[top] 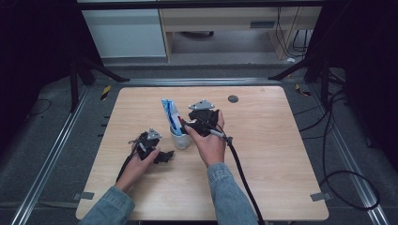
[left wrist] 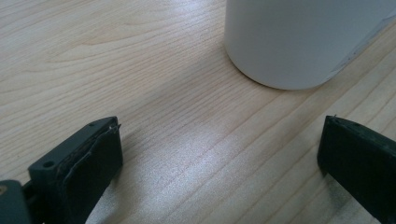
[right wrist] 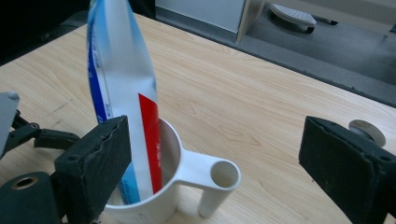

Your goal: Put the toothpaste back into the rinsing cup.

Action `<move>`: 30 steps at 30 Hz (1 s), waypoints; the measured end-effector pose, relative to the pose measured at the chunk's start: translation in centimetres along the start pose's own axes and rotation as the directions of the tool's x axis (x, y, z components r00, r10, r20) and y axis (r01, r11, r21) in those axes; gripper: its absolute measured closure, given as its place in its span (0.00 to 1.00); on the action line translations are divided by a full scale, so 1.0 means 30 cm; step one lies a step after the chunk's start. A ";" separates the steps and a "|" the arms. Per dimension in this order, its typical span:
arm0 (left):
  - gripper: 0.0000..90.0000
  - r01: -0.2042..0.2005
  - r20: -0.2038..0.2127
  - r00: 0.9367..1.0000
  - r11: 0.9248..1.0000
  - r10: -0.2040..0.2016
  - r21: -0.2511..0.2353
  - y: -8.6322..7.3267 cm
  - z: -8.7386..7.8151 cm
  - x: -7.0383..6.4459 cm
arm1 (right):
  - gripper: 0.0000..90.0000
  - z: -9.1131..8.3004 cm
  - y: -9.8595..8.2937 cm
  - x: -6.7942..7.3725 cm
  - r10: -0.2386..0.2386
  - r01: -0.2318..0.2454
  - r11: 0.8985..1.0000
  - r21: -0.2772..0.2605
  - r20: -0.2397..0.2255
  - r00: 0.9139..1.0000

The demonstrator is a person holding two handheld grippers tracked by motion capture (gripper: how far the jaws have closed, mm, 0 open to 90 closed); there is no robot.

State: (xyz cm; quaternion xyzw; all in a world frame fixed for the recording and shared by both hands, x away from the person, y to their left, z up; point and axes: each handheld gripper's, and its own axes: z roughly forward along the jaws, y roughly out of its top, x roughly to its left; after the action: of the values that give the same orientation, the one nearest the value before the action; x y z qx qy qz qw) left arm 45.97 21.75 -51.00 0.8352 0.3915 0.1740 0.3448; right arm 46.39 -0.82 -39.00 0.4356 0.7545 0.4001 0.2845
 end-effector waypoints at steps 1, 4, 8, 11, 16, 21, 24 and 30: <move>0.00 0.000 0.000 1.000 1.000 0.000 0.000 0.000 0.000 0.000 | 0.10 -0.003 -0.002 -0.004 0.001 -0.001 1.000 0.004 0.003 1.000; 0.00 -0.001 0.000 1.000 1.000 0.001 0.000 0.000 0.000 -0.001 | 0.08 -0.021 -0.021 -0.030 -0.007 0.007 1.000 0.025 0.010 1.000; 0.00 0.000 -0.001 1.000 1.000 0.000 0.000 0.001 0.001 -0.003 | 0.08 -0.046 -0.043 -0.064 0.002 -0.003 0.999 0.034 0.029 1.000; 0.00 0.000 0.000 1.000 1.000 0.000 0.000 0.001 0.002 -0.003 | 0.08 -0.057 -0.056 -0.090 0.009 -0.010 0.999 0.044 0.035 0.999; 0.00 0.004 0.001 1.000 1.000 -0.004 0.000 0.001 0.002 -0.004 | 0.08 -0.086 -0.095 -0.169 0.032 -0.034 0.998 0.059 0.036 0.999; 0.00 -0.002 0.001 1.000 1.000 0.002 0.005 0.001 0.000 -0.003 | 0.14 -0.107 -0.124 -0.212 0.030 -0.033 0.997 0.069 0.049 0.998; 0.00 -0.002 0.001 1.000 1.000 0.002 0.004 0.001 0.000 -0.003 | 0.14 -0.122 -0.154 -0.242 0.046 -0.050 0.996 0.076 0.054 0.997; 0.00 -0.001 0.001 1.000 1.000 0.001 0.004 0.001 0.001 -0.003 | 0.15 -0.150 -0.205 -0.298 0.078 -0.084 0.993 0.084 0.070 0.994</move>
State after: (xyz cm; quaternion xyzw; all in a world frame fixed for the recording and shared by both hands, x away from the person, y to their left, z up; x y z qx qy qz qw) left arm 45.94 21.65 -50.99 0.8363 0.3912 0.1731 0.3431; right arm 44.36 -12.18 -41.18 0.4911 0.7429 0.3633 0.2737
